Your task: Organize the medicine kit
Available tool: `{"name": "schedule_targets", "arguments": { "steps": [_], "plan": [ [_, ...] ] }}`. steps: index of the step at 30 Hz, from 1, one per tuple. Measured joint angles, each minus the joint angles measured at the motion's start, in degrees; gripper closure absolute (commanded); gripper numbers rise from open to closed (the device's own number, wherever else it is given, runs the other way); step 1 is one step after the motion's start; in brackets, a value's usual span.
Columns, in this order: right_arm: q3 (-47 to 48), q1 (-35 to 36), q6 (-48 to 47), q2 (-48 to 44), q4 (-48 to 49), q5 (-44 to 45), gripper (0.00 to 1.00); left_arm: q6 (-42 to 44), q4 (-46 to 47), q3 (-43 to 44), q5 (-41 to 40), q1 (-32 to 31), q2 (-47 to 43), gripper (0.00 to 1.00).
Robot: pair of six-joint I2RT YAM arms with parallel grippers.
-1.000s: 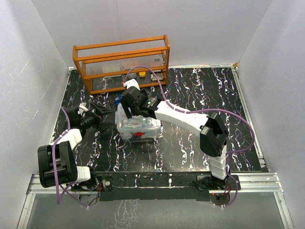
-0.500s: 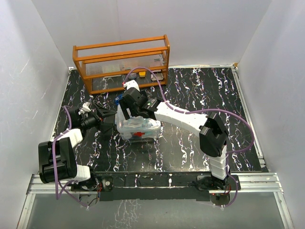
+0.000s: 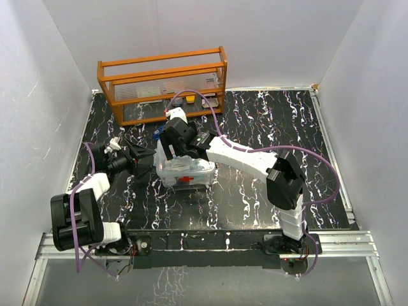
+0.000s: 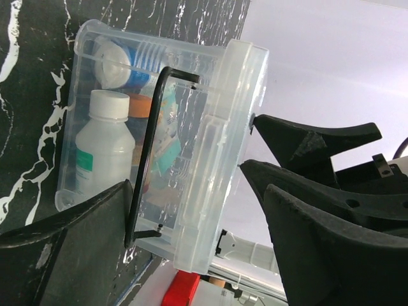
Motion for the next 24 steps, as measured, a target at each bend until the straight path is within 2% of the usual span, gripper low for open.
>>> {"name": "schedule_targets", "arguments": {
  "steps": [16,24],
  "plan": [
    [0.2,0.1,2.0,0.4,0.0,1.4,0.24,1.2,-9.3,3.1,1.1,-0.2,-6.5,0.27],
    [0.9,0.1,2.5,0.9,-0.1,1.6,0.26,6.6,-17.3,7.9,-3.0,-2.9,-7.1,0.32]
  ]
}}
